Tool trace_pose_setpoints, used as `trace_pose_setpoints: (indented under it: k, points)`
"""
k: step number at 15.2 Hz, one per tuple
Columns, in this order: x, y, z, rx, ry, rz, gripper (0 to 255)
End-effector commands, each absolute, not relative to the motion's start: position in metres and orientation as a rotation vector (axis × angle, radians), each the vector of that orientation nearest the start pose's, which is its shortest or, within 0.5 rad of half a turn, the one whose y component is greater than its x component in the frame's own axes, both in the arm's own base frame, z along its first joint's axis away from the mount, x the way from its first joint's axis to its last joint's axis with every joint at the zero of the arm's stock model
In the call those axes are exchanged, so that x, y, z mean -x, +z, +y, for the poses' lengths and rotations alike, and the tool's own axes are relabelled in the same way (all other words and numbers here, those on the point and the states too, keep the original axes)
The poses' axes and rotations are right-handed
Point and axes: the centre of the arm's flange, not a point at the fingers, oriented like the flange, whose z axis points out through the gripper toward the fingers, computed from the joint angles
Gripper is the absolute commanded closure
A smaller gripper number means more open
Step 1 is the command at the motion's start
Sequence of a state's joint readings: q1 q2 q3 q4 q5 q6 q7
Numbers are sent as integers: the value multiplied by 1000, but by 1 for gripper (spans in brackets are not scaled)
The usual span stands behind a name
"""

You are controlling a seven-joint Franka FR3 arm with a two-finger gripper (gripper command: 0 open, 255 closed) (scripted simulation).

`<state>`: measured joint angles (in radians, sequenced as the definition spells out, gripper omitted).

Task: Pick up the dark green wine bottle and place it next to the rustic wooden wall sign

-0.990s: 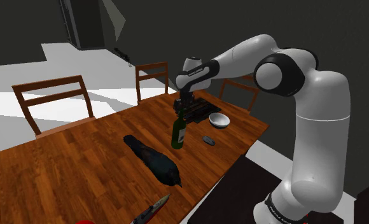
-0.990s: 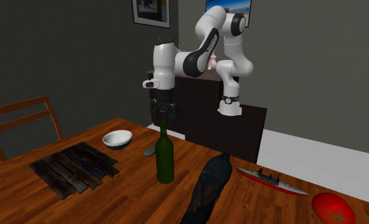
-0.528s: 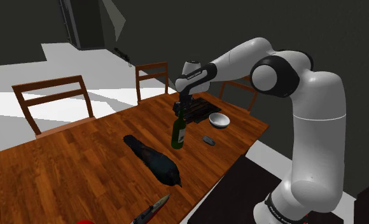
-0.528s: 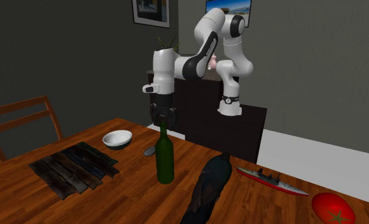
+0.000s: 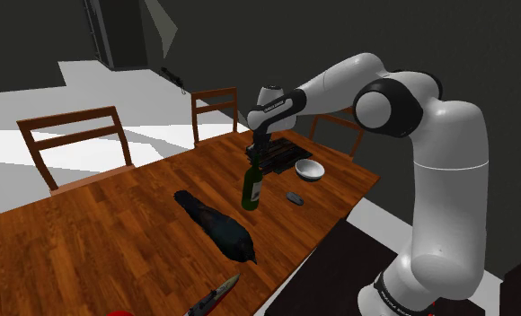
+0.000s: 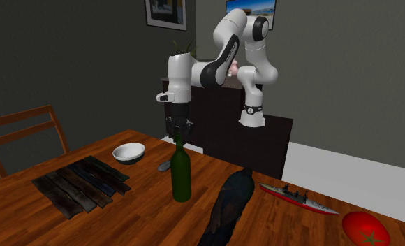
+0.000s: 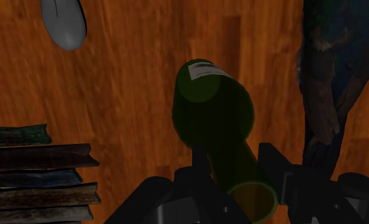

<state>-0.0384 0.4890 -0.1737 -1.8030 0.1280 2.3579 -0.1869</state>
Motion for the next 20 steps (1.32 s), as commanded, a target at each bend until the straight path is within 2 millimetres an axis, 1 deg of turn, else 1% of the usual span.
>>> trace_pose_setpoints:
  k: [1, 6, 20]
  points:
    - [-647, 285, -128, 3138, -119, 141, 255]
    - [-647, 284, -128, 3138, -119, 141, 255]
    - [-647, 358, -128, 3138, -119, 141, 255]
